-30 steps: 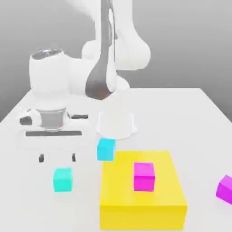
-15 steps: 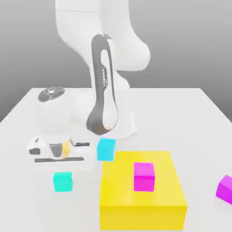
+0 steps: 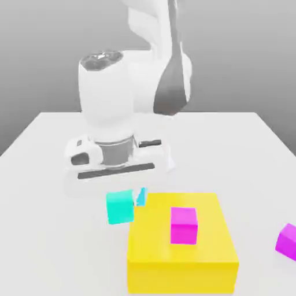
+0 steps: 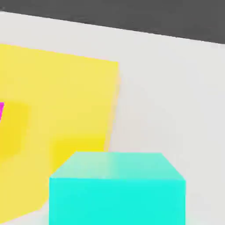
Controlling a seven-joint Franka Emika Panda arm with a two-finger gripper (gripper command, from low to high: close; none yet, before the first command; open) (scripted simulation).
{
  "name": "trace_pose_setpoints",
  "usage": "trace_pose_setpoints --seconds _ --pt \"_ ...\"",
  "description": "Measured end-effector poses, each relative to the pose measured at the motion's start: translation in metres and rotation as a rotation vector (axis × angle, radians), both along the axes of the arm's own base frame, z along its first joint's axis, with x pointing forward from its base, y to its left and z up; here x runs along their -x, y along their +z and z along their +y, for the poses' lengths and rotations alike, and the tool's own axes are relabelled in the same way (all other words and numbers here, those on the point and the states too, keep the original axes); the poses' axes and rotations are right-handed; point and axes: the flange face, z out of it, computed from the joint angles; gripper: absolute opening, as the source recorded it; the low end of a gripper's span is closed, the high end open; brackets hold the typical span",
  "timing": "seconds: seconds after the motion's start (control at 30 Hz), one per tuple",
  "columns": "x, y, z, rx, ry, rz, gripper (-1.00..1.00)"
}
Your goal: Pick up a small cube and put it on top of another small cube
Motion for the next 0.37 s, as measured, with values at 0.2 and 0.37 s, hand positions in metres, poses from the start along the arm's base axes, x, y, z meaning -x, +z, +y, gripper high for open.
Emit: trace_pose_setpoints --seconds 0.2,0.37 --pt "-0.001 0.007 0.065 0.038 0.122 -0.017 -1.0" --pt "0.0 -0.018 0.066 0.04 0.123 -0.017 1.0"
